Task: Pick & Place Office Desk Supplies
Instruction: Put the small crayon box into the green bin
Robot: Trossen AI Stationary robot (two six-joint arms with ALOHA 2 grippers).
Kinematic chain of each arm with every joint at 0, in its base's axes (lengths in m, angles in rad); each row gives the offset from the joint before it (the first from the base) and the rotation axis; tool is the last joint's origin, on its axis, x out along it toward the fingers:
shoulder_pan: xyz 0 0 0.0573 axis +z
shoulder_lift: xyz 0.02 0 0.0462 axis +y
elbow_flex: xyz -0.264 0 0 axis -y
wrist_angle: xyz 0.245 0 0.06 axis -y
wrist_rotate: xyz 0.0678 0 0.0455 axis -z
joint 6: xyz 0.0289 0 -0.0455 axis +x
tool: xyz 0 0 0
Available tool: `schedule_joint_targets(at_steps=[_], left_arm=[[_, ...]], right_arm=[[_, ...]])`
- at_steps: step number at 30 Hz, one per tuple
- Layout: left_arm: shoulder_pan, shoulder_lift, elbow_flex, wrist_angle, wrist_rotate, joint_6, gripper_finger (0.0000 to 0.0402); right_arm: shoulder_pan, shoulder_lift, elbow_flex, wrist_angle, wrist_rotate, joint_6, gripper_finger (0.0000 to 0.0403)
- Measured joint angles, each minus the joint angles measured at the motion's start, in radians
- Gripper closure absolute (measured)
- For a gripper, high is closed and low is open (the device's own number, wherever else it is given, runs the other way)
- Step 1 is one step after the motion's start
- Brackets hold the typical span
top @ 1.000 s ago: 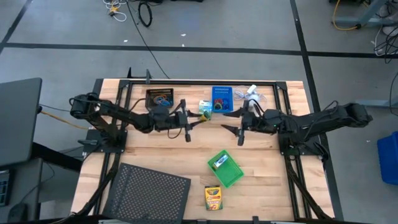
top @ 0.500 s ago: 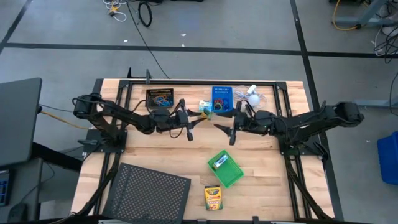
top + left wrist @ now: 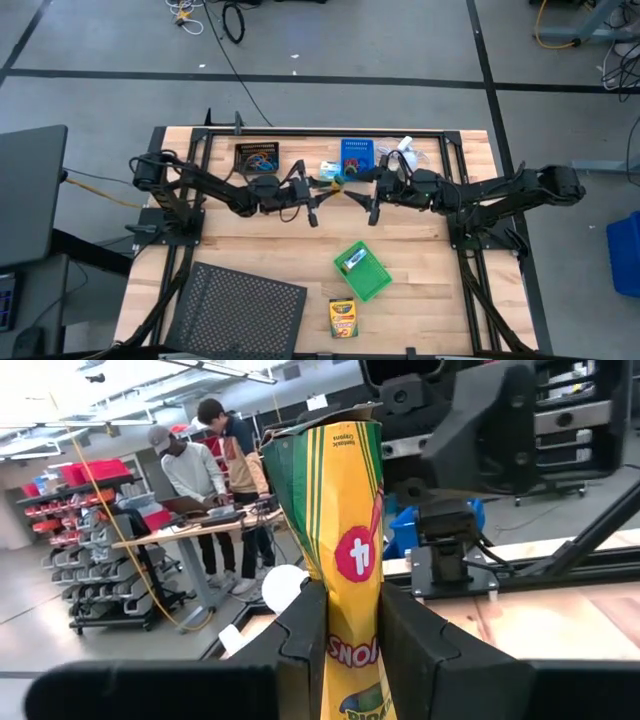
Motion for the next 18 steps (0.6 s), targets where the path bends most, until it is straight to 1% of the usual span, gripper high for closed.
schedule_joint_targets(at_steps=[7, 12, 15, 18], left_arm=[[0.008, 0.073, 0.07, -0.008, 0.003, -0.021, 0.0327], [0.012, 0.096, 0.098, -0.013, 0.011, -0.023, 0.0327], [0.011, 0.096, 0.103, -0.012, 0.016, -0.026, 0.0327], [0.012, 0.096, 0.103, -0.011, 0.028, -0.026, 0.0327]], right_arm=[[0.0, 0.015, 0.0, 0.005, 0.0, 0.002, 0.0172], [0.0, 0.024, 0.0, -0.001, 0.028, 0.006, 0.0173], [0.0, 0.024, 0.0, -0.01, 0.029, 0.007, 0.0186], [0.0, 0.024, 0.0, -0.011, 0.031, 0.006, 0.0211]])
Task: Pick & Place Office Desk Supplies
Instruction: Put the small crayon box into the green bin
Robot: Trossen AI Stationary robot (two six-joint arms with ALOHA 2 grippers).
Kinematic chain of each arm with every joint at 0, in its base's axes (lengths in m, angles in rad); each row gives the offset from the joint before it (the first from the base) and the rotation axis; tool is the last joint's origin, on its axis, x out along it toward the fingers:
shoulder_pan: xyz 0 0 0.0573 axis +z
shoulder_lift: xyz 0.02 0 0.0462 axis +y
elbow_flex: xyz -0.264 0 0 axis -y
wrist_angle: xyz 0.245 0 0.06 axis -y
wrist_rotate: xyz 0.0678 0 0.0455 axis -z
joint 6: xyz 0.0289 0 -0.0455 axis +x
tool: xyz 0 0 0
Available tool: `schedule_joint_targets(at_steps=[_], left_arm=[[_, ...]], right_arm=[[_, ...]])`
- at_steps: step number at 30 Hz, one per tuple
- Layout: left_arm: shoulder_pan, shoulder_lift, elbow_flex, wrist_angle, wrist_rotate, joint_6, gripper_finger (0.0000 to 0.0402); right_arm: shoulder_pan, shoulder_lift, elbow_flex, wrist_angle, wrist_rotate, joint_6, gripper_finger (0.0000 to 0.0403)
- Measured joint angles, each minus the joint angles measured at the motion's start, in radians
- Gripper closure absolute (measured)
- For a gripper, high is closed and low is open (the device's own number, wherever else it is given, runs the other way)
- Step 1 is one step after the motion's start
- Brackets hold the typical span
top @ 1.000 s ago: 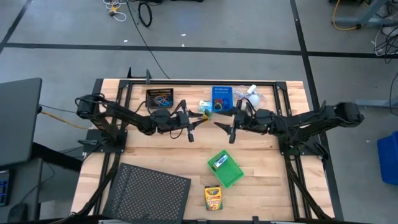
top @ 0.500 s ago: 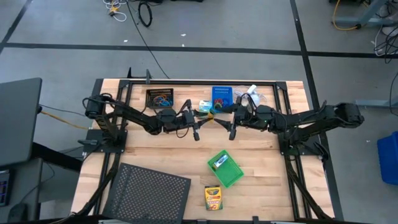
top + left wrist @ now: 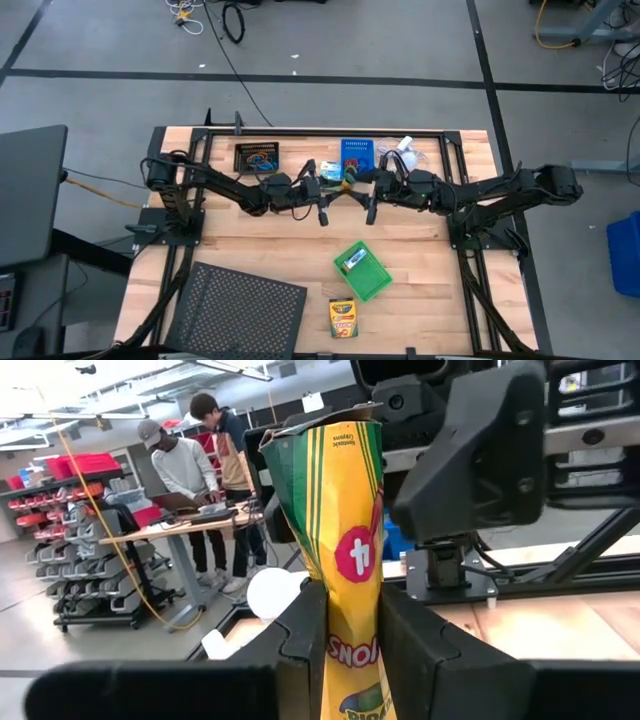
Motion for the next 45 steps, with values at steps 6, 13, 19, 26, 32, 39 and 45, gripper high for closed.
schedule_joint_targets(at_steps=[6, 13, 19, 26, 32, 39, 45], left_arm=[[-0.001, 0.0, 0.0, 0.001, 0.001, -0.011, 0.0327], [-0.001, 0.0, 0.0, 0.0, 0.008, -0.011, 0.0327], [-0.001, 0.0, 0.0, 0.0, 0.017, -0.011, 0.0327], [-0.001, 0.0, 0.0, 0.0, 0.032, -0.007, 0.0327], [-0.001, -0.002, 0.0, -0.026, 0.053, -0.01, 0.0327], [-0.002, -0.003, 0.0, -0.04, 0.086, -0.051, 0.0195], [-0.002, -0.004, 0.0, -0.06, 0.152, -0.063, 0.0081]], right_arm=[[0.0, 0.002, 0.0, -0.006, 0.004, -0.004, 0.0277], [0.0, 0.002, 0.0, -0.012, -0.007, -0.028, 0.0337], [-0.001, 0.001, 0.0, -0.014, -0.034, -0.035, 0.0337], [-0.001, 0.001, 0.0, -0.015, -0.047, -0.038, 0.0337], [0.0, 0.002, 0.0, -0.023, -0.054, -0.043, 0.0337], [0.0, 0.003, -0.001, -0.02, -0.063, -0.043, 0.0337], [0.0, 0.003, -0.001, -0.022, -0.058, -0.05, 0.0337]])
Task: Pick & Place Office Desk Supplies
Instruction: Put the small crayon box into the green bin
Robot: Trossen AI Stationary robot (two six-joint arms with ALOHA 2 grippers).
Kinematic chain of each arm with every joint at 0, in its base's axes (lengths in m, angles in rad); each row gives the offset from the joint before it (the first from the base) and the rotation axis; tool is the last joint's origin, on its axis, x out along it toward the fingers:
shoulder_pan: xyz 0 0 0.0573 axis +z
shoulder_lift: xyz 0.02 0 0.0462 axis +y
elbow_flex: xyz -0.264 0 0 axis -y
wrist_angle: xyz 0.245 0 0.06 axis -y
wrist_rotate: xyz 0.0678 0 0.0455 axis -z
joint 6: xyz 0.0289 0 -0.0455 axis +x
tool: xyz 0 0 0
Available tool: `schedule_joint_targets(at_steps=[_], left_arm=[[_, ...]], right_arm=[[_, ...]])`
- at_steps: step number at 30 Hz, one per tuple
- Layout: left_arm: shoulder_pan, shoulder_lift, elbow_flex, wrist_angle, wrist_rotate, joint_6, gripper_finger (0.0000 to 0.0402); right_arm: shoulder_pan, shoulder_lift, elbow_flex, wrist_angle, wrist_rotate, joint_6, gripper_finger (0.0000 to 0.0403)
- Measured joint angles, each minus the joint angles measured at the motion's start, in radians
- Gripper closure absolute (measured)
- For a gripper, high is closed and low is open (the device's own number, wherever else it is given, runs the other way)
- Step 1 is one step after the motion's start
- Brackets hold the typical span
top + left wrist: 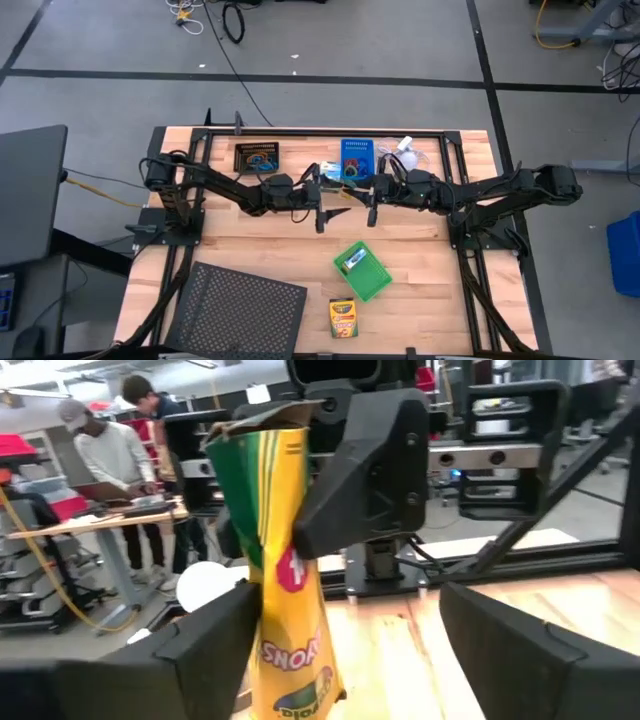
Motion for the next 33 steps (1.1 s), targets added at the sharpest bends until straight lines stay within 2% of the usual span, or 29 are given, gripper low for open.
schedule_joint_targets(at_steps=[4, 12, 16, 19, 23, 28, 33], left_arm=[[0.0, -0.035, 0.002, -0.099, 0.029, 0.0, 0.0064], [0.0, -0.168, 0.001, -0.419, 0.034, 0.009, 0.0065], [-0.007, -0.221, -0.004, -0.516, 0.034, 0.022, 0.0065], [-0.018, -0.266, -0.059, -0.447, 0.03, 0.031, 0.0066], [-0.012, -0.353, -0.192, -0.284, 0.007, 0.028, 0.0067], [0.01, -0.482, -0.37, -0.156, -0.038, -0.026, 0.0067], [0.006, -0.589, -0.498, -0.145, -0.058, -0.058, 0.0067]], right_arm=[[0.001, 0.002, -0.001, -0.006, -0.007, 0.0, 0.0337], [0.004, 0.0, 0.002, 0.005, -0.007, 0.0, 0.0337], [0.008, -0.01, 0.002, -0.001, -0.018, -0.029, 0.0337], [0.021, -0.028, 0.002, 0.004, -0.055, -0.062, 0.0337], [0.033, -0.109, 0.002, -0.019, -0.063, -0.1, 0.0337], [0.054, -0.266, 0.002, -0.18, -0.061, -0.111, 0.0337], [0.102, -0.373, 0.002, -0.374, -0.017, -0.063, 0.0337]])
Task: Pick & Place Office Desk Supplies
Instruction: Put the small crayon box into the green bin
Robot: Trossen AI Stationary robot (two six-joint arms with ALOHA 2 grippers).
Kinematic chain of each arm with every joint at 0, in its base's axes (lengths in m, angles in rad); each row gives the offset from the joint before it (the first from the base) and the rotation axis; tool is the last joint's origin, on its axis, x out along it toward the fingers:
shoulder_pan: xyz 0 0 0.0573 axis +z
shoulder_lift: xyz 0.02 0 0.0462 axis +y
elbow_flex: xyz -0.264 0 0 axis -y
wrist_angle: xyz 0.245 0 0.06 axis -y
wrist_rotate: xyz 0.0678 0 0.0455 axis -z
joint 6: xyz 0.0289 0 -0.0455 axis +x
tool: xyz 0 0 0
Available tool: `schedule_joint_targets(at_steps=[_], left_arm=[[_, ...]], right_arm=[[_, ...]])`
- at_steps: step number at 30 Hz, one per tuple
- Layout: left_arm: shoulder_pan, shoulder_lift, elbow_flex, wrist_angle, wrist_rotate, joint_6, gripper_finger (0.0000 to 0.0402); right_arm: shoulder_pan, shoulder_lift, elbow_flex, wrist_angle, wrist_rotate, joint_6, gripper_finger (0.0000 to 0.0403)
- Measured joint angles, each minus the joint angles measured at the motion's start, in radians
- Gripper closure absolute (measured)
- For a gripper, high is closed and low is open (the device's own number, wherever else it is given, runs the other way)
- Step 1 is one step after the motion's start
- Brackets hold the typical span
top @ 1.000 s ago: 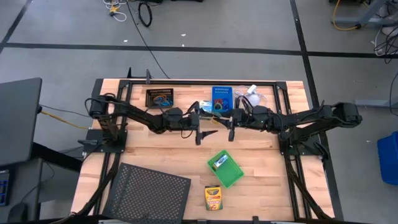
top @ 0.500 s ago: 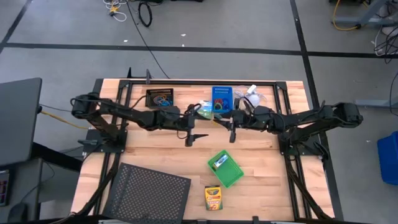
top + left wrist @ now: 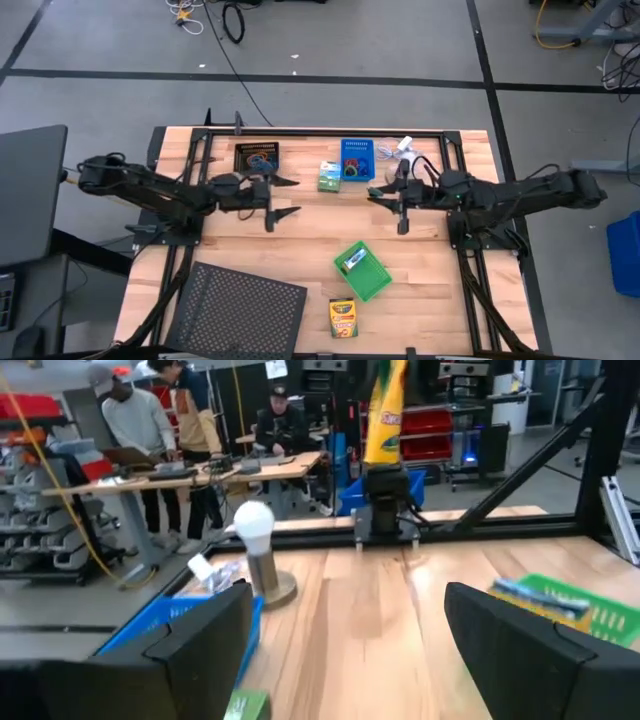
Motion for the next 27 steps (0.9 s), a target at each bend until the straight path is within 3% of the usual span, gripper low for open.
schedule_joint_targets(at_steps=[7, 16, 22, 27], left_arm=[[0.0, -0.123, -0.135, 0.071, -0.045, -0.02, 0.0067], [0.0, -0.192, -0.192, 0.065, -0.103, -0.033, 0.0067], [0.0, -0.187, -0.192, 0.068, -0.105, -0.043, 0.0067], [0.0, -0.187, -0.192, 0.066, -0.113, -0.044, 0.0067]], right_arm=[[0.161, -0.011, 0.0, -0.162, 0.17, 0.098, 0.0337], [0.413, -0.009, -0.013, -0.114, 0.357, 0.182, 0.0337], [0.531, -0.001, -0.221, 0.242, 0.432, 0.289, 0.0337], [0.612, 0.079, -0.385, 0.556, 0.525, 0.341, 0.0337]])
